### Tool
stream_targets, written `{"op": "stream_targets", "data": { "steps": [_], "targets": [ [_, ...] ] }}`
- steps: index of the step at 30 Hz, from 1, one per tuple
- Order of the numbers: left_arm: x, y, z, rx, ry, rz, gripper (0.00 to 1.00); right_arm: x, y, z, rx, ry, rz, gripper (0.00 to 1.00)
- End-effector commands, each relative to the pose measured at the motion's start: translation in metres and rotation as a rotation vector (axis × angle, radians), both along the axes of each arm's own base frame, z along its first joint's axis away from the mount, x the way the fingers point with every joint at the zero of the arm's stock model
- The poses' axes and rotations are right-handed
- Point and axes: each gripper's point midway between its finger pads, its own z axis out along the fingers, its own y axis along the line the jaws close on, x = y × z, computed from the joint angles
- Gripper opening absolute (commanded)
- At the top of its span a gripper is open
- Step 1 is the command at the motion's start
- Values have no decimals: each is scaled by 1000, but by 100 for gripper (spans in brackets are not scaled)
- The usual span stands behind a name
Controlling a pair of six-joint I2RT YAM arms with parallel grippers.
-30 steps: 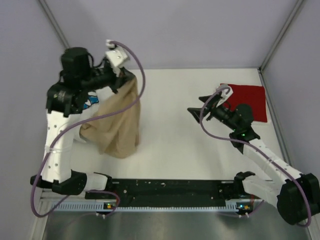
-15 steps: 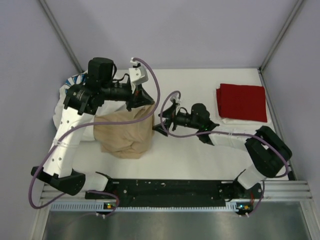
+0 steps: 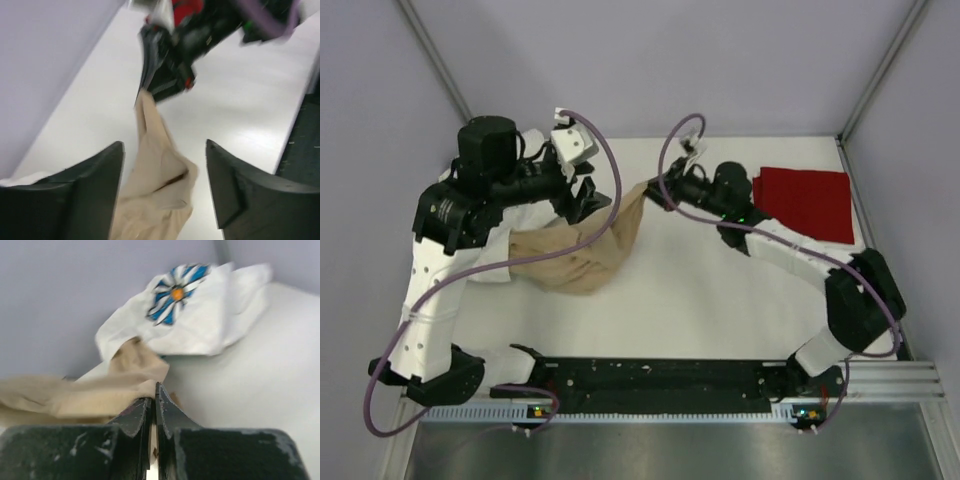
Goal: Fold and stack the t-shirts
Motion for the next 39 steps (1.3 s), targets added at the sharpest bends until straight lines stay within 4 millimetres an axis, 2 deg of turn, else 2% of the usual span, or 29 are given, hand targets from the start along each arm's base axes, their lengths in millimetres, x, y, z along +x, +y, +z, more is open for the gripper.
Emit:
{"op": "stream_targets", "data": {
  "steps": [1, 3, 4, 6, 10, 15, 18, 20, 23, 25, 27, 28, 30, 32, 33, 36, 38, 39],
  "targets": [
    [40, 51, 19, 70, -144, 363, 80, 36, -101, 151, 81, -232, -355, 0],
    [49, 59, 12, 95, -144, 413, 96, 37, -133, 181, 22, -315, -496, 0],
    [51, 61, 8, 105, -143, 421, 99, 33, -146, 194, 1, -354, -548, 0],
    [57, 64, -1, 124, -131, 438, 99, 29, -162, 205, -22, -383, -616, 0],
    [76, 74, -23, 162, -115, 501, 99, 24, -171, 201, -44, -373, -643, 0],
    [96, 87, -55, 224, -93, 561, 99, 21, -157, 182, -62, -340, -618, 0],
    [95, 88, -67, 237, -71, 547, 99, 24, -136, 157, -82, -283, -570, 0],
    [96, 94, -69, 238, -66, 567, 99, 29, -110, 130, -119, -223, -507, 0],
    [102, 108, -63, 222, -77, 625, 99, 23, -61, 85, -193, -119, -377, 0],
    [107, 125, -58, 201, -80, 678, 99, 8, -29, 56, -245, -80, -277, 0],
    [111, 144, -56, 180, -76, 723, 99, -18, 5, 26, -296, -65, -127, 0],
    [113, 155, -57, 170, -69, 750, 99, -32, 18, 10, -326, -60, -52, 4],
    [116, 170, -63, 165, -52, 779, 99, -54, 34, -15, -370, -40, 70, 22],
    [117, 177, -72, 179, -44, 793, 99, -71, 40, -37, -426, -34, 149, 47],
    [118, 179, -79, 187, -33, 795, 99, -76, 39, -44, -456, -46, 168, 56],
    [117, 172, -99, 197, 4, 745, 99, -73, 19, -43, -487, -91, 111, 64],
    [113, 161, -114, 193, 38, 680, 99, -63, -2, -45, -504, -79, 17, 69],
    [110, 156, -122, 190, 60, 646, 95, -52, -17, -49, -508, -41, -41, 70]
  ]
}}
